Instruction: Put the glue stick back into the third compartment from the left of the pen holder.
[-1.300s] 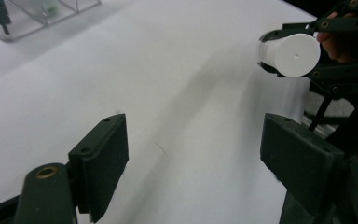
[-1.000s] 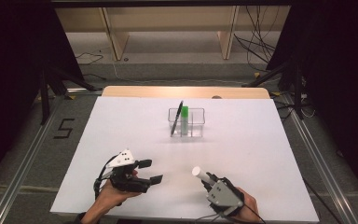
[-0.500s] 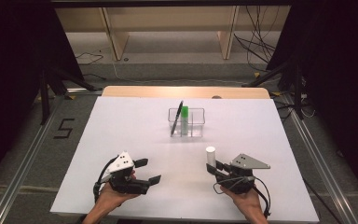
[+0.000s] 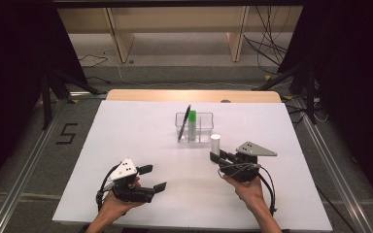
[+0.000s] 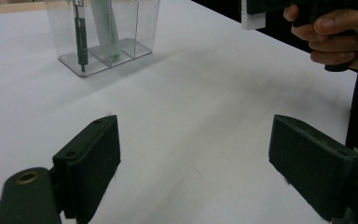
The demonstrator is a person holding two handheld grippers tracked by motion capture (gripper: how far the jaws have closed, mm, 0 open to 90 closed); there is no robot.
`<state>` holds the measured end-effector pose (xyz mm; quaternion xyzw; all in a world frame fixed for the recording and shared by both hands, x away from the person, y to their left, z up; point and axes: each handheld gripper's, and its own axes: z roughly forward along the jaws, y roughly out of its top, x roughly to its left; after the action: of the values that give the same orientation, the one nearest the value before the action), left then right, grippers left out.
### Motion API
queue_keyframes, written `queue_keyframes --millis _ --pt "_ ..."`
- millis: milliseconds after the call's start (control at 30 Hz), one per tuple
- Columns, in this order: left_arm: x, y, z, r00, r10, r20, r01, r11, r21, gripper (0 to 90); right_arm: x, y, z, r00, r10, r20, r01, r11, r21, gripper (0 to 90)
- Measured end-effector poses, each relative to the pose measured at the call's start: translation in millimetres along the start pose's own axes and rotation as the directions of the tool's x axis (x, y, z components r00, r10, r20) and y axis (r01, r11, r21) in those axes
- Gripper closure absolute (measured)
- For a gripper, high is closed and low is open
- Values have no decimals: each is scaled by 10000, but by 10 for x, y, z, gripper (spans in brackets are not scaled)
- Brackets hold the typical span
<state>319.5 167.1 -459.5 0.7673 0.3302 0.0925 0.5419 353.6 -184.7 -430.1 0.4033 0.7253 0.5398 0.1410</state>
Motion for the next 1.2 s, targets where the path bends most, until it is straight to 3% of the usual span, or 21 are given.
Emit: queue_keyframes --millis 400,700,1200 --pt "14 -6 9 10000 -15 -33 15 10000 -30 161 -166 215 231 9988 303 392 -300 9995 -90 712" --pt "20 -5 2 10000 -16 -36 16 10000 -68 161 -253 470 482 9962 30 874 -17 9999 -147 712" --pt "17 -6 7 10000 11 -43 -11 10000 0 161 -373 683 767 9890 -144 1475 134 9999 75 711"
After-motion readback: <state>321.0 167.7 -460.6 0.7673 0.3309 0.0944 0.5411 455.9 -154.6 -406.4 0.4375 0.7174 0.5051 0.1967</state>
